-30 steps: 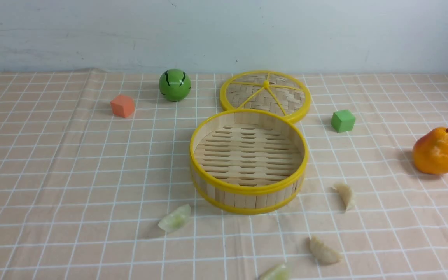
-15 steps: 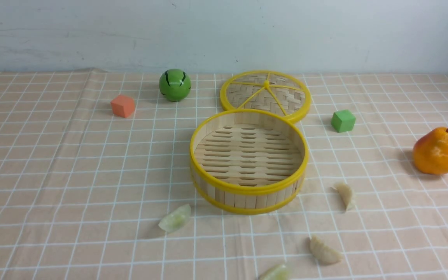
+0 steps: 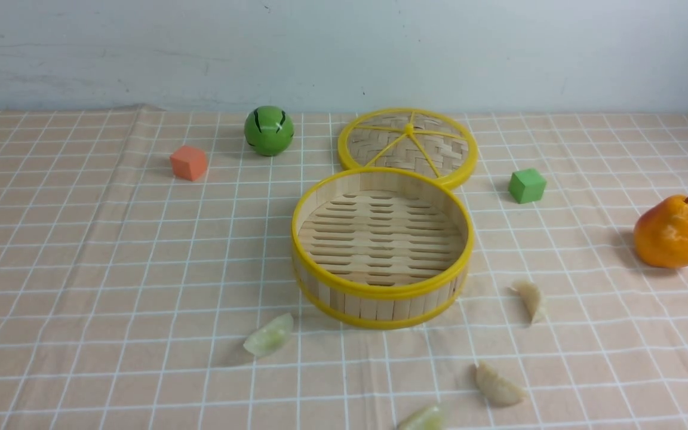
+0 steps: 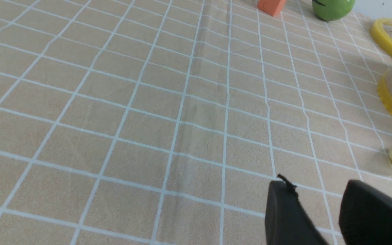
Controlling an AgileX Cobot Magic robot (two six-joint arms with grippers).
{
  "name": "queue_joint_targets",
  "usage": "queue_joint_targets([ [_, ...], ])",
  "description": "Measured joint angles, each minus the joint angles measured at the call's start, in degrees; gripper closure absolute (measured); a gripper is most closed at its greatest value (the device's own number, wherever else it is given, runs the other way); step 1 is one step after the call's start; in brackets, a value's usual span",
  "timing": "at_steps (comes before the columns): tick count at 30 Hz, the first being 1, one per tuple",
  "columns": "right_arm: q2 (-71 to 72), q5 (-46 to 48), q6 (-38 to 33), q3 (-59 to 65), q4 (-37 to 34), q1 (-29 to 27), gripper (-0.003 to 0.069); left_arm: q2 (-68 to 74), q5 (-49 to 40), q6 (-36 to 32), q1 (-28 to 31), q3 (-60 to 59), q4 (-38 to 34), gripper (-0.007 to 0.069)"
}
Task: Put the dumplings into the steamer on the table with the brown tablecloth.
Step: 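Reach for and grasp a dumpling on the table with the left gripper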
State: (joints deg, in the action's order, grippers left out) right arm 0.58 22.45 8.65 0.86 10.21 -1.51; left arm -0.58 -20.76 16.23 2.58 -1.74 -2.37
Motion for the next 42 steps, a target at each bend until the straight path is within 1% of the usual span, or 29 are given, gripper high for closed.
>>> queue_joint_targets([
  [4,0.0,0.05,0.0,0.0,-0.26,0.0,0.0419,0.0,0.0,0.0,0.0,0.0,0.0,0.0386],
  [10,0.0,-0.01,0.0,0.0,-3.5,0.0,0.0419,0.0,0.0,0.0,0.0,0.0,0.0,0.0386],
  [20,0.0,-0.01,0.0,0.0,-4.35,0.0,0.0419,0.0,0.08,0.0,0.0,0.0,0.54,0.0386],
  [23,0.0,-0.06,0.99,0.0,-7.26,0.0,0.0419,0.0,1.05,1.12,0.0,0.0,-0.23,0.0386],
  [24,0.0,-0.12,1.82,0.0,-8.71,0.0,0.0419,0.0,1.53,2.35,0.0,0.0,-2.52,0.0386],
  [26,0.0,-0.18,5.06,0.0,-14.08,0.0,0.0419,0.0,2.19,8.08,0.0,0.0,-11.33,0.0386],
  [27,0.0,-0.18,5.49,0.0,-15.5,0.0,0.0419,0.0,2.22,9.63,0.0,0.0,-12.46,0.0386],
  [28,0.0,-0.18,9.16,0.0,-21.48,0.0,0.0419,0.0,2.46,15.46,0.0,0.0,-21.09,0.0386],
  [29,0.0,-0.03,12.31,0.0,-26.54,0.0,0.0419,0.0,2.51,18.71,0.0,0.0,-27.2,0.0386],
  [30,0.0,0.21,15.68,0.06,-32.02,0.0,0.0419,0.0,2.51,22.65,0.0,0.0,-32.31,0.0386],
  [31,0.0,0.21,17.05,0.06,-33.12,0.0,0.0419,0.0,2.51,23.16,0.0,0.0,-34.03,0.0386],
  [32,0.0,0.62,22.16,0.33,-42.49,0.0,0.0419,0.0,2.34,26.24,0.0,0.0,-39.09,0.0386],
  [34,0.0,0.8,26.41,0.5,-49.46,0.0,0.0419,0.0,1.99,27.54,0.0,0.0,-41.84,0.0386],
  [35,0.0,0.89,27.22,0.55,-52.02,0.0,0.0419,0.0,1.92,27.83,0.0,0.0,-42.42,0.0386],
  [38,0.0,0.94,26.87,0.55,-54.35,0.0,0.0419,0.0,1.62,28.4,0.0,0.0,-44.98,0.0386],
  [39,0.0,0.94,25.22,0.55,-54.67,0.0,0.0419,0.0,0.77,27.7,0.0,0.0,-47.49,0.0386],
  [40,0.0,0.94,22.57,0.55,-54.42,0.0,0.0419,0.0,-0.76,25.3,0.0,0.09,-49.86,0.0386],
  [42,0.0,0.94,19.0,0.55,-54.12,0.0,0.0419,0.0,-3.35,19.93,0.0,1.57,-52.0,0.0386],
])
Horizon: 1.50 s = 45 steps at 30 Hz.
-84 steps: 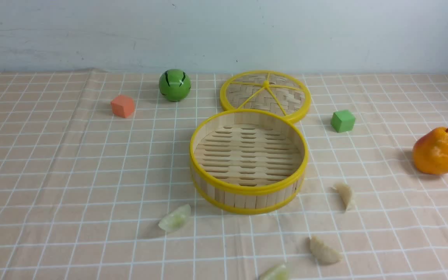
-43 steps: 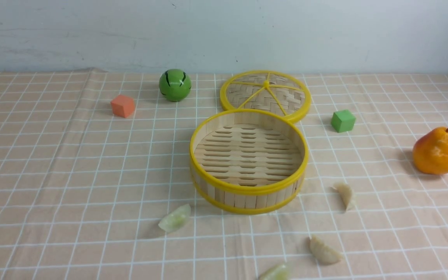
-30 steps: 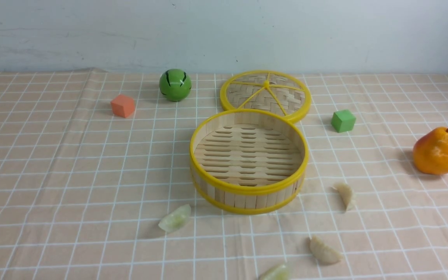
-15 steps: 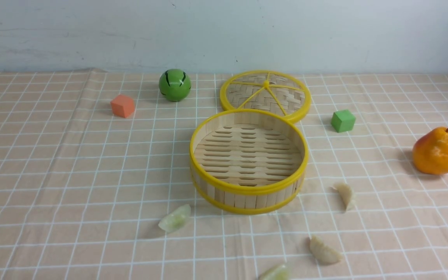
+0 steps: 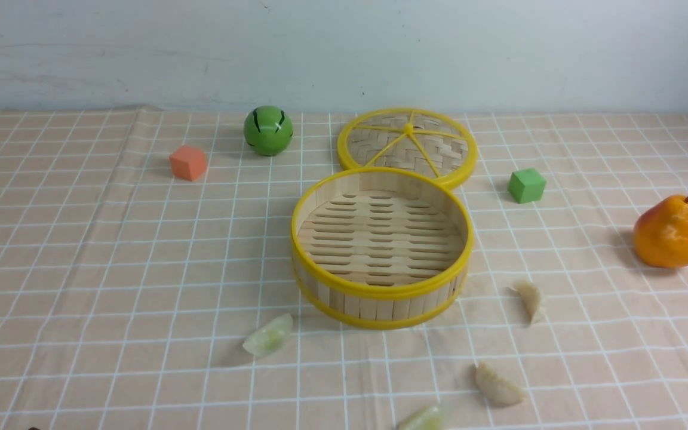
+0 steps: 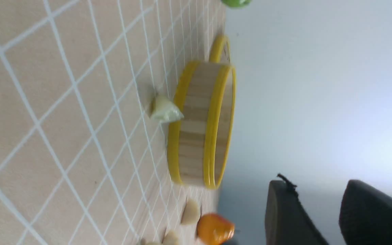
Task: Put the dumplings into the steamer on the table with the brown tablecloth.
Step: 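Reach for and grasp a dumpling on the table with the left gripper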
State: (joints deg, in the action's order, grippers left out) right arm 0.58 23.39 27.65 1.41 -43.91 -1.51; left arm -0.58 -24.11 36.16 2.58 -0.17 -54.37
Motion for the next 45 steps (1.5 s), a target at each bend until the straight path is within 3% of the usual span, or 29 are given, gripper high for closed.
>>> queue_joint_targets([
  [3,0.0,-0.06,-5.75,0.0,0.26,0.0,0.0419,0.0,-3.95,-15.55,0.0,6.28,-3.26,0.0386],
  [4,0.0,-0.06,-5.75,0.0,0.19,0.0,0.0419,0.0,-4.12,-16.66,0.0,6.83,-3.39,0.0386],
  [5,0.0,-0.28,-9.6,0.0,-0.12,0.0,0.0419,0.0,-5.29,-25.02,0.0,10.91,-3.75,0.0393],
  [8,0.0,-1.37,-21.57,-2.55,1.08,0.0,0.042,2.69,-9.72,-33.95,0.0,21.73,0.99,0.0454],
  [9,0.0,-1.49,-22.46,-2.87,1.22,0.0,0.0421,4.06,-10.64,-34.65,0.0,23.2,2.33,0.046],
  [10,-0.71,-2.52,-30.02,-6.45,2.86,0.0,0.0438,8.1,-15.21,-35.17,0.0,29.09,8.72,0.0522],
  [11,-0.71,-2.52,-30.68,-6.45,2.86,0.0,0.0442,8.74,-15.21,-35.18,0.0,29.85,8.72,0.0522],
  [12,-3.28,-3.2,-35.23,-9.97,4.16,0.0,0.047,14.35,-20.81,-35.12,0.0,35.76,16.03,0.0585],
  [14,-8.24,-3.21,-38.88,-13.88,6.11,0.0,0.0526,20.6,-27.3,-34.91,-0.08,41.82,24.8,0.0638],
  [18,-22.38,2.64,-42.08,-23.01,9.97,0.04,0.0652,30.95,-34.67,-34.42,-3.75,50.9,38.3,0.0638],
  [22,-33.64,13.56,-42.71,-31.63,12.57,2.63,0.0679,38.8,-41.64,-31.78,-11.92,55.77,48.85,0.0638],
  [27,-47.34,28.67,-43.76,-41.82,16.26,11.77,0.0679,52.1,-47.32,-30.5,-20.64,58.7,58.24,0.0638],
  [32,-54.5,36.3,-44.0,-45.72,17.22,19.58,0.0678,63.53,-47.25,-30.51,-24.22,61.28,59.62,0.0635],
  [36,-57.06,37.65,-44.14,-46.08,17.53,25.93,0.0675,74.25,-45.26,-30.92,-26.93,65.72,59.58,0.0541],
  [45,-57.11,33.8,-44.14,-46.2,17.47,29.03,0.0671,94.64,-38.84,-31.77,-31.92,77.75,59.56,0.0118],
])
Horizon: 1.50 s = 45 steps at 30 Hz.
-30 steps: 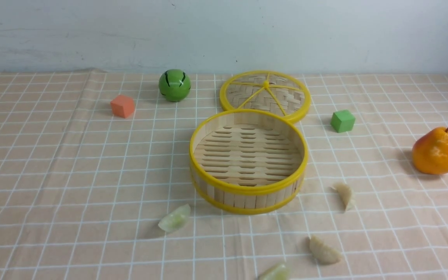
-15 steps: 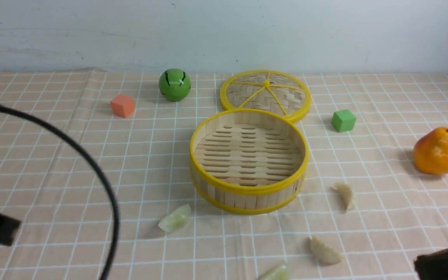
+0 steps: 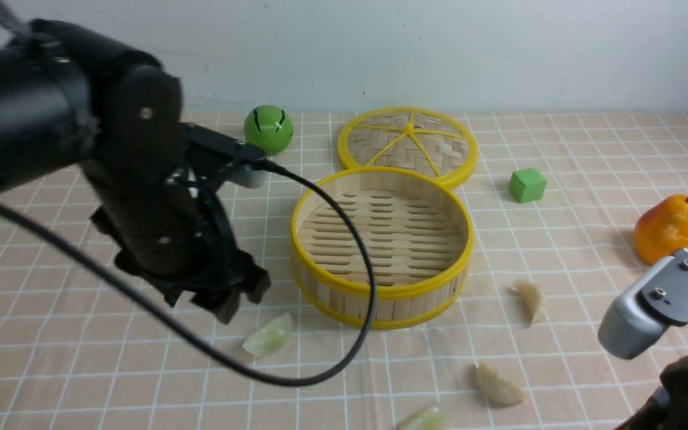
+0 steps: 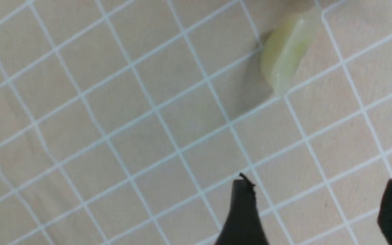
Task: Put the dumplings into the steamer on the table with the brown tablecloth.
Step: 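Reach for and grasp a dumpling on the table with the left gripper, then place the dumpling into the bamboo steamer basket with the left gripper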
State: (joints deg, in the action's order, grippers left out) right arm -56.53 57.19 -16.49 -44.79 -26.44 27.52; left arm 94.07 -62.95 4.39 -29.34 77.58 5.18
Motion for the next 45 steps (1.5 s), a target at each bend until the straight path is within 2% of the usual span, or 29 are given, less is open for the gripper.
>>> queue_joint_targets([
  [3,0.0,-0.54,0.0,0.0,0.0,0.06,0.0669,6.82,0.55,-0.75,-0.63,4.37,-0.11,0.003],
  [8,0.0,-0.66,0.0,0.0,0.0,0.06,0.0669,14.02,1.7,-2.6,-0.63,7.19,0.42,0.0034],
  [14,0.0,-0.72,0.0,0.0,0.06,0.06,0.0664,21.95,6.96,-4.39,-0.63,7.6,0.65,0.0134],
  [18,0.0,-0.78,0.0,0.0,0.06,0.06,0.0661,24.13,6.79,-2.45,-0.63,7.79,0.38,0.0238],
  [19,0.0,-0.93,0.0,0.0,0.06,0.06,0.066,24.3,6.51,-1.32,-0.63,8.09,0.54,0.0328],
  [21,0.0,-1.33,-0.05,0.0,0.06,0.06,0.0659,24.36,5.33,-0.78,-0.63,8.74,0.62,0.0377],
  [25,0.0,-2.61,-0.05,0.0,0.25,0.06,0.0659,24.61,0.99,-0.23,-0.63,13.79,1.51,0.0379],
  [29,0.0,-3.95,-0.05,0.0,0.25,0.06,0.0657,24.61,-4.8,0.79,-0.71,23.95,0.76,0.0379],
  [32,0.0,-4.34,-0.05,0.0,0.25,0.06,0.0657,24.61,-5.77,2.12,-0.77,31.51,-1.22,0.0379],
  [35,-0.06,-4.54,-0.05,0.0,0.25,0.06,0.0655,24.61,-4.12,3.42,-0.83,35.29,-3.34,0.0379],
  [37,-0.11,-4.59,-0.05,0.0,0.25,0.06,0.0652,24.61,2.15,5.58,-0.83,37.44,-5.18,0.0379],
  [41,-0.11,-4.44,-0.05,0.05,0.25,0.06,0.0648,26.03,9.0,8.37,-0.83,37.88,-5.18,0.0379],
  [45,-0.11,-3.63,-0.05,0.05,0.2,0.06,0.0645,29.38,11.82,9.86,-0.83,37.88,-3.02,0.0379],
])
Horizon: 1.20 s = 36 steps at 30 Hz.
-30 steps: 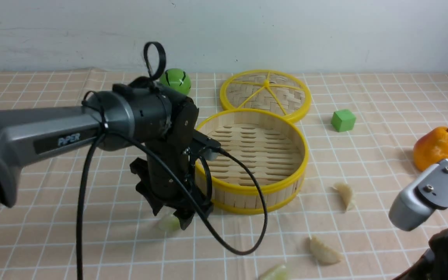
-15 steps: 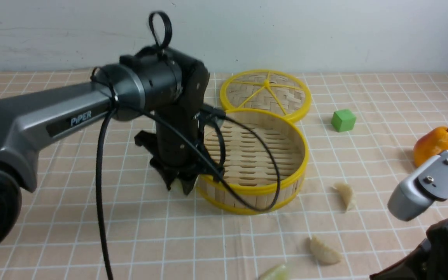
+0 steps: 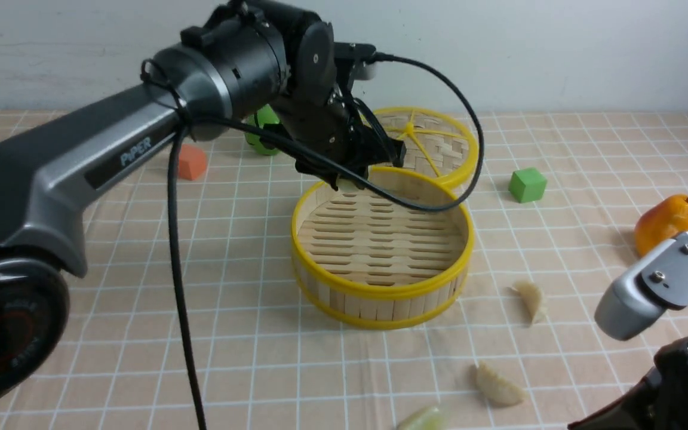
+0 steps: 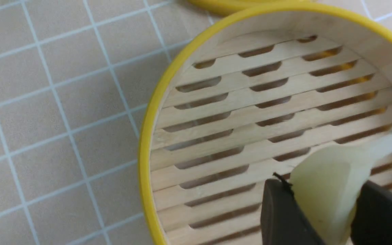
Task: Put the dumplings into the steamer on the table with the brown tablecloth.
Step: 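Place the dumpling into the bamboo steamer basket with the left gripper, then reach for and grasp a dumpling on the table with the left gripper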
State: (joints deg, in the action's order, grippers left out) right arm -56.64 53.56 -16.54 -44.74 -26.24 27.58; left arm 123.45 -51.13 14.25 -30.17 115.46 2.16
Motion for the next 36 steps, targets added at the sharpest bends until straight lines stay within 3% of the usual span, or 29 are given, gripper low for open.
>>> queue_joint_targets([
  [7,0.0,0.1,0.0,0.04,0.0,0.0,0.0637,6.71,0.29,0.45,0.0,0.0,0.59,0.0377],
  [15,0.0,0.1,0.0,0.04,-0.16,0.0,0.0629,7.51,0.91,0.45,0.0,0.0,1.21,0.0218],
  [18,0.0,0.04,0.0,0.04,-0.16,0.0,0.0625,5.99,-4.01,0.4,0.0,1.54,1.66,0.0158],
  [24,0.07,-0.5,0.06,0.04,-0.79,0.0,0.0617,0.55,-17.36,-4.4,-0.34,5.34,-3.31,0.0145],
  [31,7.42,-1.85,5.02,0.04,0.25,-1.8,0.0615,-2.83,-19.59,-13.08,-7.5,3.88,-8.97,0.0145],
  [36,20.43,0.2,12.35,0.04,10.62,-3.96,0.0609,-2.83,-19.54,-15.32,-16.57,-1.96,-7.16,0.0145],
])
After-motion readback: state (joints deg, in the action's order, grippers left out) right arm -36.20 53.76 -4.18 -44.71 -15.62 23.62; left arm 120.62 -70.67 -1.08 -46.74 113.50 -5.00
